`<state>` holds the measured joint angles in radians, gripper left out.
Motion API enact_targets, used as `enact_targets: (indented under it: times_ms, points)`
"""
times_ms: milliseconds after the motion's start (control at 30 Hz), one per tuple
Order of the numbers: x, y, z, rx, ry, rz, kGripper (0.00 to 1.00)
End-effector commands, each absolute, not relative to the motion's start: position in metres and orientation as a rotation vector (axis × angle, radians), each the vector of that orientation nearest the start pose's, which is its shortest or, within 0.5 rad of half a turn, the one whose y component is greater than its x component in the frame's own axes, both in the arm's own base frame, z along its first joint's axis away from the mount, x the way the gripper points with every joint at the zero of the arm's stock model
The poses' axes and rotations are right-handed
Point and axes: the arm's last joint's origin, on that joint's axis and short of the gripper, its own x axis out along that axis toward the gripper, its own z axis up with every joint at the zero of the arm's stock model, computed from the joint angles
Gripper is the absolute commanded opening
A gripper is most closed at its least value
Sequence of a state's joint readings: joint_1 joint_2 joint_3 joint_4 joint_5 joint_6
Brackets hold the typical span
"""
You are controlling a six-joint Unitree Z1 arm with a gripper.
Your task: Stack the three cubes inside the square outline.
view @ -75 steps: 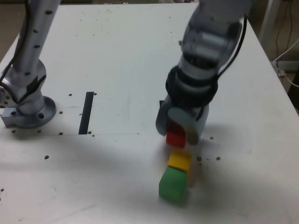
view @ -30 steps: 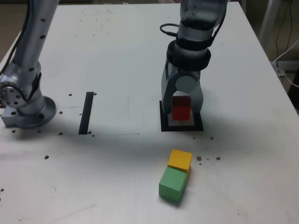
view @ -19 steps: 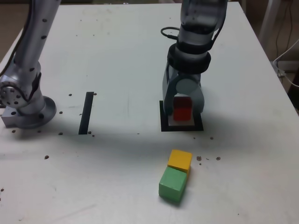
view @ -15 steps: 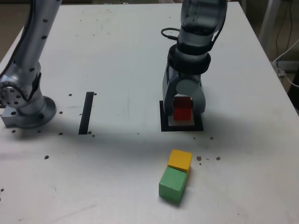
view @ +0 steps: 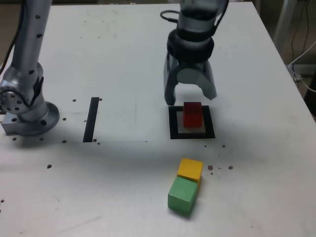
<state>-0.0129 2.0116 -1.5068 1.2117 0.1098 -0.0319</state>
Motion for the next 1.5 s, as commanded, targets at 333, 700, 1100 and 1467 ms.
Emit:
enact_targets:
  times_ms: [333, 700, 1100, 1467]
  points:
    - [0.345, -0.074, 0.284, 0.253, 1.687, 0.003, 0.99]
    - [0.336, -0.14, 0.272, 0.309, 1.701, -0.121, 1.0]
    - [0.348, -0.162, 0.239, 0.303, 1.775, -0.171, 0.97]
    - [0.356, -0.167, 0.22, 0.283, 1.81, -0.205, 0.91]
